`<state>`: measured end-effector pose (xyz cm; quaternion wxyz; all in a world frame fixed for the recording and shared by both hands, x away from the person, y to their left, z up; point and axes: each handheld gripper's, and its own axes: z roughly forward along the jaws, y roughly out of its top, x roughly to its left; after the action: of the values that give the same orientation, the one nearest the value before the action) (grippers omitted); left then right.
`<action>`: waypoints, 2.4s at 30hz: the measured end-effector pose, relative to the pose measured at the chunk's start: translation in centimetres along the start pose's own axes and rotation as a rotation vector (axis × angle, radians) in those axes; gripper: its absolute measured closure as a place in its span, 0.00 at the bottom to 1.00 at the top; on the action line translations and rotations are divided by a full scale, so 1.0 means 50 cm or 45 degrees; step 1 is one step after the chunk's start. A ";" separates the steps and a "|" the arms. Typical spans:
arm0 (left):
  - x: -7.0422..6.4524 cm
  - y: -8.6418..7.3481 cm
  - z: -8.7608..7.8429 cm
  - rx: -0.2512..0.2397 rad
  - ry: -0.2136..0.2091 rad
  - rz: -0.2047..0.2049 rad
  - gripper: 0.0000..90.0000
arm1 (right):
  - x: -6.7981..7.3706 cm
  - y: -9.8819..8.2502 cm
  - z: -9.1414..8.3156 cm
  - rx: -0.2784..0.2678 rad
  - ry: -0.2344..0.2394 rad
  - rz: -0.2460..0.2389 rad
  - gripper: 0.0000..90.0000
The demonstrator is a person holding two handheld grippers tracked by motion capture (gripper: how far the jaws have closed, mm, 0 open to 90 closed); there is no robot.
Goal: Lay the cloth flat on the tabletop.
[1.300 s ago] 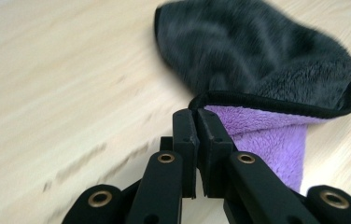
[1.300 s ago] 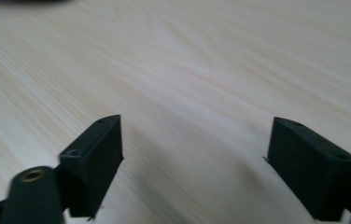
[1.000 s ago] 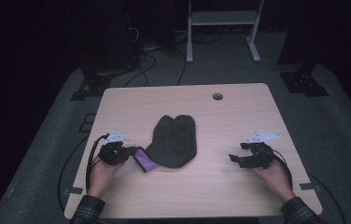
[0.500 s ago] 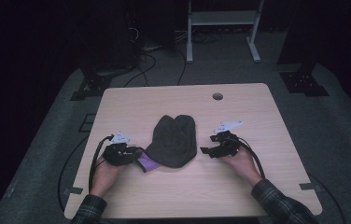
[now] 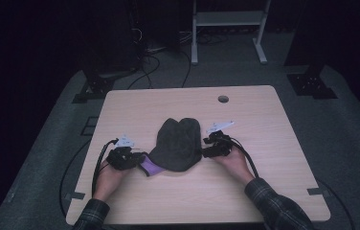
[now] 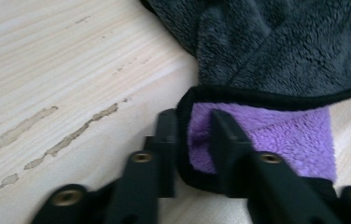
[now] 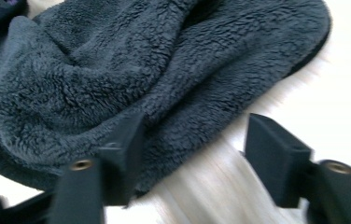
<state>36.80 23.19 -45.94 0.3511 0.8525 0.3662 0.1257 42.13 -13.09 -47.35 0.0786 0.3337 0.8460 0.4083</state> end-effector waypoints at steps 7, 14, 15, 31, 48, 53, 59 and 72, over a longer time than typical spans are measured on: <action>-0.001 0.000 0.000 0.010 0.000 0.009 0.90 | 0.004 -0.001 0.003 0.013 0.052 0.013 0.93; -0.005 0.002 0.001 0.012 -0.012 0.023 0.90 | 0.010 0.015 -0.069 -0.107 0.026 0.002 0.95; -0.007 0.003 0.002 0.010 -0.013 0.022 0.90 | 0.014 0.018 -0.079 -0.125 0.027 -0.003 0.95; -0.013 0.007 0.001 0.021 -0.032 0.043 0.92 | 0.161 0.105 -0.198 -0.371 0.219 -0.232 0.95; -0.013 0.007 0.008 0.039 -0.044 0.057 0.92 | 0.049 0.102 0.036 -0.062 -0.045 -0.114 0.95; -0.013 0.006 0.011 0.044 -0.048 0.049 0.92 | 0.024 0.098 0.040 -0.084 -0.052 -0.039 0.70; -0.012 0.005 0.013 0.055 -0.050 0.047 0.92 | 0.015 0.103 -0.026 -0.152 -0.019 -0.021 0.61; -0.012 0.006 0.014 0.058 -0.044 0.048 0.92 | 0.045 0.010 -0.102 -0.066 0.037 -0.225 0.54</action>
<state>36.86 22.25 -46.23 0.3356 0.8691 0.3465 0.1091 38.60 -14.69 -43.33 0.1106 0.2499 0.8624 0.4262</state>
